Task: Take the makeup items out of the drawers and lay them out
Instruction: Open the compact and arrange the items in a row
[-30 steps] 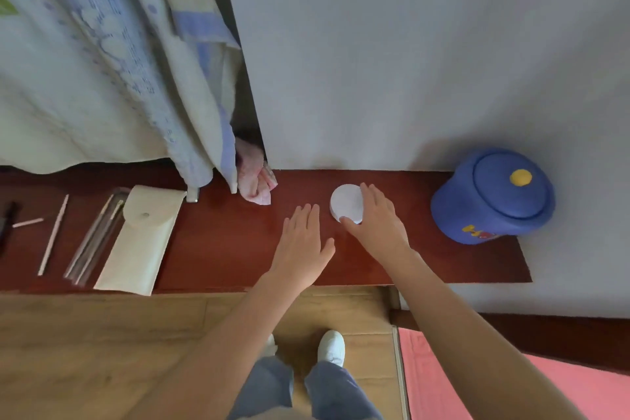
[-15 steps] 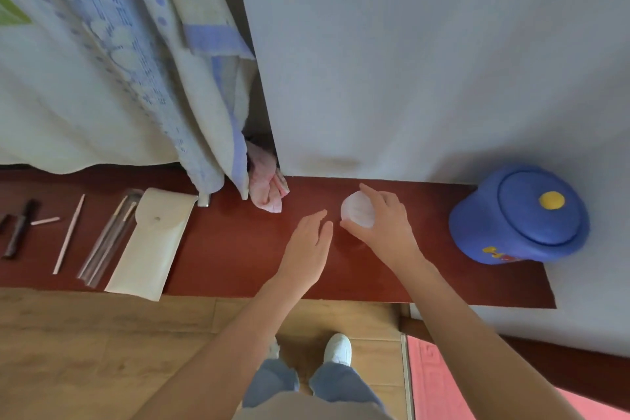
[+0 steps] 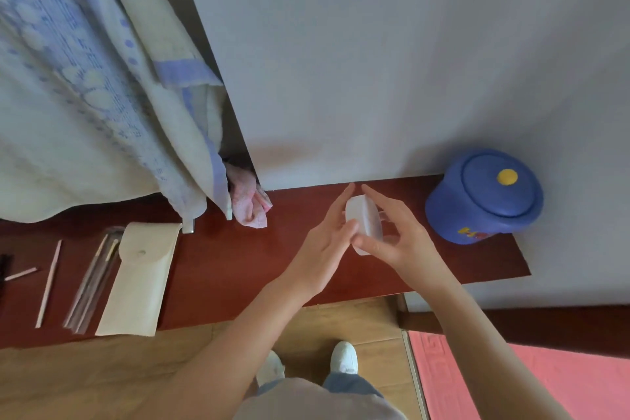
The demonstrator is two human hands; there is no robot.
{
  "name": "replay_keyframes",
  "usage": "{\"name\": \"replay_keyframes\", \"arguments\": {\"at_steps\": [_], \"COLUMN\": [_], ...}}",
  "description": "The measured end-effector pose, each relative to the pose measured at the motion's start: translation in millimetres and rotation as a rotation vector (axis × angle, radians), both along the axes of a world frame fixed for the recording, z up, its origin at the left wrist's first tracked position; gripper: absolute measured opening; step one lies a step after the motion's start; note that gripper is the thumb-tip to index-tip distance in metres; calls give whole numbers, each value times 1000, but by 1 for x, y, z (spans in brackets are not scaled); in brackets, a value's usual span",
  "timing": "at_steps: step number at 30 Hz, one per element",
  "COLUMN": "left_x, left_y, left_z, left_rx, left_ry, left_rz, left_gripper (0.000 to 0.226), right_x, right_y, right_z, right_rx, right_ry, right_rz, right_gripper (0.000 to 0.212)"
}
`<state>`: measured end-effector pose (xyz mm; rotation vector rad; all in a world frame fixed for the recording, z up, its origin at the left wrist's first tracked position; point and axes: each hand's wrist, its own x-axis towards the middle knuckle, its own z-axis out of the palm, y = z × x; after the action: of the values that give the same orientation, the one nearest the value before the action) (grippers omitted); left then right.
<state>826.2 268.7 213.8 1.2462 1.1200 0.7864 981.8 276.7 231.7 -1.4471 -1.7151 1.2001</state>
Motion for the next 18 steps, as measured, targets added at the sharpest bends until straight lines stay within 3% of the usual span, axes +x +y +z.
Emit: {"name": "replay_keyframes", "arguments": {"at_steps": [3, 8, 10, 14, 18], "left_x": [-1, -10, -17, -12, 0], "left_y": [-6, -12, -12, -14, -16], "left_z": [7, 8, 7, 6, 10], "left_rx": [48, -63, -58, 137, 232], "left_ry": [-19, -194, -109, 314, 279], "left_rz": [-78, -144, -228, -301, -107], "left_gripper": [64, 68, 75, 99, 97], "right_x": [5, 18, 22, 20, 12], "right_y": [-8, -15, -16, -15, -15], "right_z": [2, 2, 4, 9, 18], "right_rx": [19, 4, -16, 30, 135], "right_ry": [38, 81, 37, -199, -262], "right_rz": [31, 104, 135, 186, 148], "right_gripper": [74, 73, 76, 78, 80]}}
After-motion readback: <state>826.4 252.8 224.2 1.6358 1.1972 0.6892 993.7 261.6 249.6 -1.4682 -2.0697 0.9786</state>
